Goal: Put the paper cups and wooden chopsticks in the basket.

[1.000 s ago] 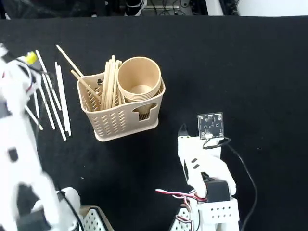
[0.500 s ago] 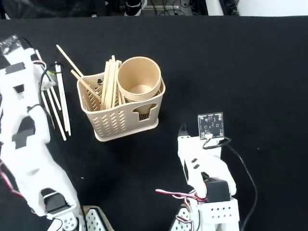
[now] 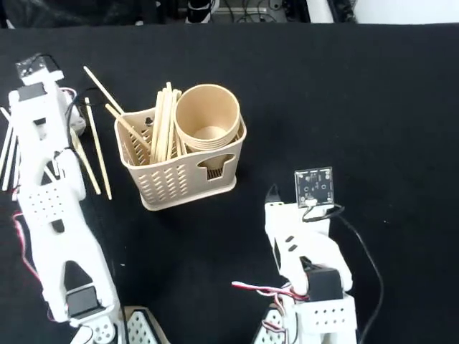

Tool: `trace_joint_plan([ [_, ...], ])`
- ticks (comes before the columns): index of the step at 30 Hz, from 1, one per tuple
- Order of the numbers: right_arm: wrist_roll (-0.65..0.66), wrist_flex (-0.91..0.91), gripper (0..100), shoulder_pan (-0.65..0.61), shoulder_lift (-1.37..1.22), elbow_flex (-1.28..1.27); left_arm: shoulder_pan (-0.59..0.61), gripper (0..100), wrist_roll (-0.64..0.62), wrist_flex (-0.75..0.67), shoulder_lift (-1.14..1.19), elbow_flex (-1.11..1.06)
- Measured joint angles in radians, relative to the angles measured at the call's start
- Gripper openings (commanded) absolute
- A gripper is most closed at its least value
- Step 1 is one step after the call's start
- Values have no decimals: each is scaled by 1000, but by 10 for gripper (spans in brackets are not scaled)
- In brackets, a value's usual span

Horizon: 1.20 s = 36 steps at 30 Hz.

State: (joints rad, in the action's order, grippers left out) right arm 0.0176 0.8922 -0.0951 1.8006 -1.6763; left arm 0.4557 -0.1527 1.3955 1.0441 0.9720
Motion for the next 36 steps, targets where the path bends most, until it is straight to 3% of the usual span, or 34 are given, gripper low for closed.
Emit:
trace_joint_plan([
  [8, 0, 0, 191, 0, 0, 0, 2, 29, 17, 322, 147, 402],
  [17, 0, 0, 191, 0, 0, 0, -25, 29, 18, 359, 121, 514],
  [25, 0, 0, 191, 0, 0, 0, -25, 29, 18, 361, -213, 367],
  [36, 0, 0, 191, 0, 0, 0, -38, 30, 18, 364, -893, -32],
])
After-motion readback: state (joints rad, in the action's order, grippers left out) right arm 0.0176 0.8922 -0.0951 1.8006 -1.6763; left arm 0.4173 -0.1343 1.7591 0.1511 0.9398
